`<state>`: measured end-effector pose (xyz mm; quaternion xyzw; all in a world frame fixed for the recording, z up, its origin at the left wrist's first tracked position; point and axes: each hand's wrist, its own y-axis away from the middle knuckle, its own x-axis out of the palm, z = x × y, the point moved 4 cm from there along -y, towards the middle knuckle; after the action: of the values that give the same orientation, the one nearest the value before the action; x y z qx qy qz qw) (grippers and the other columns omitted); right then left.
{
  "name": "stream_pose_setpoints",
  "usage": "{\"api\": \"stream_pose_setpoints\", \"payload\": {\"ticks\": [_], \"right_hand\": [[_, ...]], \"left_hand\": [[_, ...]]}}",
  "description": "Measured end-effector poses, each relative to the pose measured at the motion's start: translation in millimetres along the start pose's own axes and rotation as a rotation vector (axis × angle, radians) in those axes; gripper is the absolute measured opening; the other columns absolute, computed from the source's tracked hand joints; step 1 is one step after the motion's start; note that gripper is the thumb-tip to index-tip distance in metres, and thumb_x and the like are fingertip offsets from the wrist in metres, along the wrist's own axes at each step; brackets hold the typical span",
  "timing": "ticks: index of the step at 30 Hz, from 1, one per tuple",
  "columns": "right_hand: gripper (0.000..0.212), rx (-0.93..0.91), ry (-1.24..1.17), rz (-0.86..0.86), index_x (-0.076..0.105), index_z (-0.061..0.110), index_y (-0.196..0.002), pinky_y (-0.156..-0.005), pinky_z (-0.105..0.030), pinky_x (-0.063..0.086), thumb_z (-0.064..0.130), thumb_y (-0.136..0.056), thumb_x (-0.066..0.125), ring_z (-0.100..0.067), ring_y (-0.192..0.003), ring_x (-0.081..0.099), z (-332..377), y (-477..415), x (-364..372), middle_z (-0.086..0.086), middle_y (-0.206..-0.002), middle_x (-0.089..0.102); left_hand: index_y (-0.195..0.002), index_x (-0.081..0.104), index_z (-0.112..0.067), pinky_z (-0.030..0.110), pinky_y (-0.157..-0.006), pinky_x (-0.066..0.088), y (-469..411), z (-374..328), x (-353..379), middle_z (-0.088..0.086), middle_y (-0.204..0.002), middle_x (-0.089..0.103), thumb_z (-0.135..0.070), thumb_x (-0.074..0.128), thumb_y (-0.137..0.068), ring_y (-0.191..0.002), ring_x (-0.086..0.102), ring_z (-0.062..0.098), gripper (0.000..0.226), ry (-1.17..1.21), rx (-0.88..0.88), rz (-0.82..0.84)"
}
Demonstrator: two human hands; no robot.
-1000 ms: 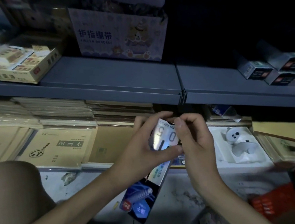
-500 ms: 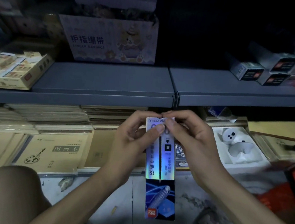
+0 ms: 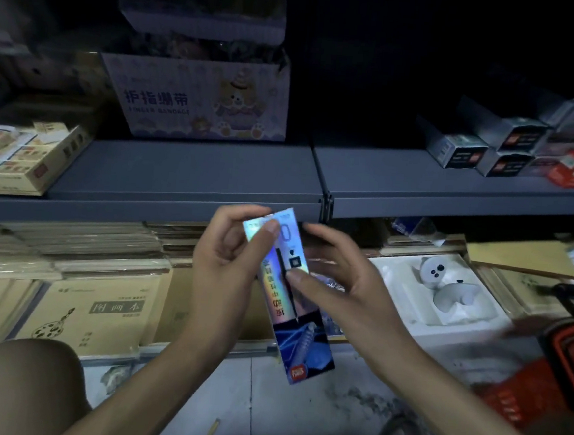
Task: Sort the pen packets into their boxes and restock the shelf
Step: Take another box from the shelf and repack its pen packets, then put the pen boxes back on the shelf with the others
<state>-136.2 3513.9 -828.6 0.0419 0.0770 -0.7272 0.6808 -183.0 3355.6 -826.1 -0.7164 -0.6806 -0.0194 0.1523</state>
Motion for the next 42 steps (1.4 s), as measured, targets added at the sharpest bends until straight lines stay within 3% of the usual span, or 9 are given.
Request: {"api": "stream_pose_setpoints", "payload": {"ticks": [3, 8, 12, 18, 24, 27, 30, 36, 42], "right_hand": [[0.058, 0.067, 0.056, 0.1, 0.054, 0.049, -0.138, -0.093, -0.04, 0.062, 0.032, -0.089, 0.081, -0.008, -0.112, 0.07, -7.9, 0.9, 3.0, 0.016, -0.118, 0.073], [0.064, 0.111, 0.066, 0.203, 0.048, 0.06, -0.141, -0.086, -0.031, 0.063, 0.036, -0.09, 0.078, -0.004, -0.114, 0.068, -10.3, 2.3, 0.1, 0.022, -0.12, 0.07], [0.064, 0.088, 0.039, 0.216, 0.051, 0.052, -0.145, -0.089, -0.03, 0.062, 0.026, -0.092, 0.076, -0.005, -0.117, 0.068, -5.6, 0.8, -12.4, 0.021, -0.126, 0.07], [0.059, 0.078, 0.01, 0.222, 0.057, 0.045, -0.142, -0.083, -0.026, 0.061, 0.021, -0.092, 0.075, -0.007, -0.115, 0.07, 5.5, 0.1, -33.4, 0.018, -0.124, 0.072], [0.051, 0.07, 0.061, 0.154, 0.066, 0.041, -0.13, -0.076, -0.025, 0.063, 0.03, -0.082, 0.079, -0.007, -0.102, 0.075, 14.0, 2.7, -40.7, 0.019, -0.111, 0.077], [0.05, 0.088, 0.039, 0.092, 0.068, 0.036, -0.123, -0.076, -0.031, 0.065, 0.039, -0.075, 0.08, -0.013, -0.096, 0.077, 16.3, 2.4, -50.2, 0.006, -0.103, 0.08], [0.044, 0.141, -0.078, 0.045, 0.068, 0.023, -0.121, -0.075, -0.034, 0.064, 0.025, -0.08, 0.084, -0.021, -0.091, 0.078, 12.4, 0.5, -58.7, -0.006, -0.097, 0.079], [0.054, 0.161, -0.39, -0.261, 0.072, 0.015, -0.119, -0.075, -0.031, 0.062, 0.031, -0.069, 0.086, -0.026, -0.093, 0.074, 3.1, -3.6, -86.8, -0.011, -0.105, 0.077], [0.043, 0.126, -0.542, -0.422, 0.076, 0.01, -0.118, -0.093, -0.038, 0.055, 0.034, -0.082, 0.076, -0.026, -0.105, 0.075, 8.2, -3.4, -120.7, -0.012, -0.113, 0.079]], "left_hand": [[-0.101, 0.063, -0.016, 0.038, -0.063, 0.054, -5.6, -3.0, -5.7, 0.006, -0.089, 0.076, -0.016, 0.065, -0.098, -0.082, 0.072, 0.025, 0.003, 0.014, 0.028, -0.093], [-0.1, 0.06, -0.014, 0.046, -0.071, 0.053, -9.8, -2.4, -8.1, -0.002, -0.084, 0.074, -0.021, 0.061, -0.101, -0.084, 0.073, 0.024, 0.007, 0.0, 0.006, -0.102], [-0.108, 0.062, -0.013, 0.046, -0.071, 0.056, -13.4, -7.6, -5.3, 0.0, -0.084, 0.073, -0.024, 0.064, -0.099, -0.084, 0.073, 0.02, 0.014, -0.038, -0.022, -0.043], [-0.126, 0.072, -0.034, 0.047, -0.08, 0.065, -10.7, -13.4, -6.4, 0.0, -0.092, 0.078, -0.03, 0.067, -0.094, -0.095, 0.076, 0.022, 0.032, -0.103, -0.074, 0.074], [-0.128, 0.072, -0.025, 0.038, -0.078, 0.064, 4.9, -14.3, -7.9, 0.002, -0.094, 0.08, -0.03, 0.065, -0.097, -0.093, 0.076, 0.018, 0.033, -0.043, -0.1, -0.075], [-0.128, 0.072, -0.022, 0.038, -0.076, 0.065, 4.9, -15.2, -20.2, 0.007, -0.103, 0.079, -0.03, 0.062, -0.1, -0.098, 0.077, 0.023, 0.031, 0.046, -0.133, -0.213], [-0.124, 0.073, -0.022, 0.039, -0.079, 0.065, 2.0, -15.1, -25.5, 0.007, -0.107, 0.079, -0.031, 0.059, -0.103, -0.102, 0.076, 0.025, 0.026, 0.146, -0.195, -0.307], [-0.135, 0.066, -0.019, 0.037, -0.088, 0.06, -10.9, -16.6, -10.7, 0.005, -0.12, 0.076, -0.042, 0.067, -0.092, -0.111, 0.073, 0.023, 0.048, 0.055, -0.26, -0.075], [-0.108, 0.081, -0.014, 0.032, -0.087, 0.058, 3.2, -19.9, 24.1, 0.01, -0.108, 0.079, -0.033, 0.068, -0.091, -0.104, 0.075, 0.025, 0.029, -0.03, -0.336, 0.242]]}}
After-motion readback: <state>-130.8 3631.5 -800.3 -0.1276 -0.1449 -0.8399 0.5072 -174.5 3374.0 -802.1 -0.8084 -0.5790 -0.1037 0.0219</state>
